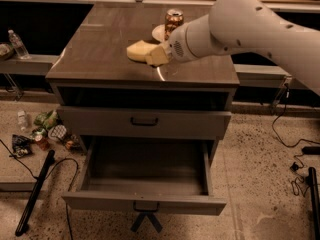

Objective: Place sponge into middle drawer

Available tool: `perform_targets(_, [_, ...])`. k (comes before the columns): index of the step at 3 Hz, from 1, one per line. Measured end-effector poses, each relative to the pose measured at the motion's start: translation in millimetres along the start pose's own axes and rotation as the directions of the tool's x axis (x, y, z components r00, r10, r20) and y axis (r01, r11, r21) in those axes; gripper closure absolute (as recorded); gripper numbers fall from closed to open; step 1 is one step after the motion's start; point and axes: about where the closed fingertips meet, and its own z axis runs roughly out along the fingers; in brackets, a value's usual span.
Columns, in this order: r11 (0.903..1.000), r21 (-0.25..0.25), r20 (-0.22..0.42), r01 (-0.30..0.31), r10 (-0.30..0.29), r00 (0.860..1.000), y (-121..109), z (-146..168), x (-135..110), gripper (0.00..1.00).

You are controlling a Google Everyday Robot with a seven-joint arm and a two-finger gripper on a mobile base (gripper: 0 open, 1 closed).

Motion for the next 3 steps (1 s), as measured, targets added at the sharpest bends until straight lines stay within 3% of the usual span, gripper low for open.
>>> perform_targets(1, [0.9839,-0.032,-0.116,-0.176,0.171,0.978,39.0,-39.9,61.7,1.0])
perform_targets(2, [0.9228,-0.096,-0.248,-0.373,0.341,0.907,83.7,-55.8,127.6,1.0])
perform_targets(3, [0.8561,-0.124,-0.357,-0.502,0.433,0.828,117.1,-38.2,181.4,1.0])
